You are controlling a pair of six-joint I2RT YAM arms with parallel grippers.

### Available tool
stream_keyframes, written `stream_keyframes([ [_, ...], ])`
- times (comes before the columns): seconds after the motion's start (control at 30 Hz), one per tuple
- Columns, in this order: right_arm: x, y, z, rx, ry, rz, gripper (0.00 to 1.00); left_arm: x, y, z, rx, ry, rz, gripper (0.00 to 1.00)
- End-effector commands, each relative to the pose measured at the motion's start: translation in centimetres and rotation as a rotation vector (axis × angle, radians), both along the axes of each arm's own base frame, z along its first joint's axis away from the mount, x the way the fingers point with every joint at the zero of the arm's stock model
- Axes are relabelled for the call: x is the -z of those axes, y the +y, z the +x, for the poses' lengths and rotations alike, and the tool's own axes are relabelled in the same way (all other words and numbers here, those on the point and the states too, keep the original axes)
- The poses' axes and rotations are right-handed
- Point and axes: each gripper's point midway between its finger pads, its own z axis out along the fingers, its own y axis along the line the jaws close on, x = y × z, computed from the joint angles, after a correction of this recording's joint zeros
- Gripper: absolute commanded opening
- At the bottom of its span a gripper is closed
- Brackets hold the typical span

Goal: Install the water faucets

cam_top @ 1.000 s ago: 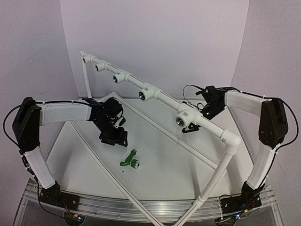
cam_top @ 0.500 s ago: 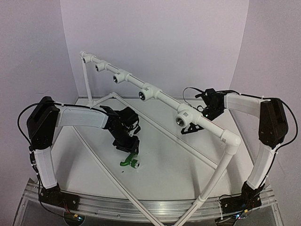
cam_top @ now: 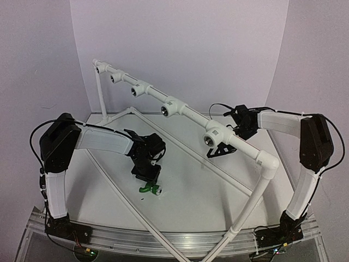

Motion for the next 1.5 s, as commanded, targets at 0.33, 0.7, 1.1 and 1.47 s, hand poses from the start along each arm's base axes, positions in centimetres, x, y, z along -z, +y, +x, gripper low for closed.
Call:
stream_keyframes([
  [0.33, -1.4, 3.2, -1.8, 0.014, 0.088, 0.133, 0.79, -3.3, -2.2, -0.7, 0.113, -0.148, -0.068, 0.1],
  [0.7, -1.3, 6.5, -4.1, -0.043, 0.154, 0.174, 0.77, -8.2, -4.7, -2.3, 0.321, -0.316, -0.2, 0.12],
  [1.1, -1.3, 10.8, -5.0, -0.026, 0.268, 0.221, 0.58, -11.5, -6.6, -2.4, 0.346, -0.421, -0.277, 0.12],
  [1.47, -1.8, 13.2, -4.8, 0.012, 0.381, 0.287, 0.51, -12.7, -8.0, -3.4, 0.377, -0.471, -0.279, 0.13],
])
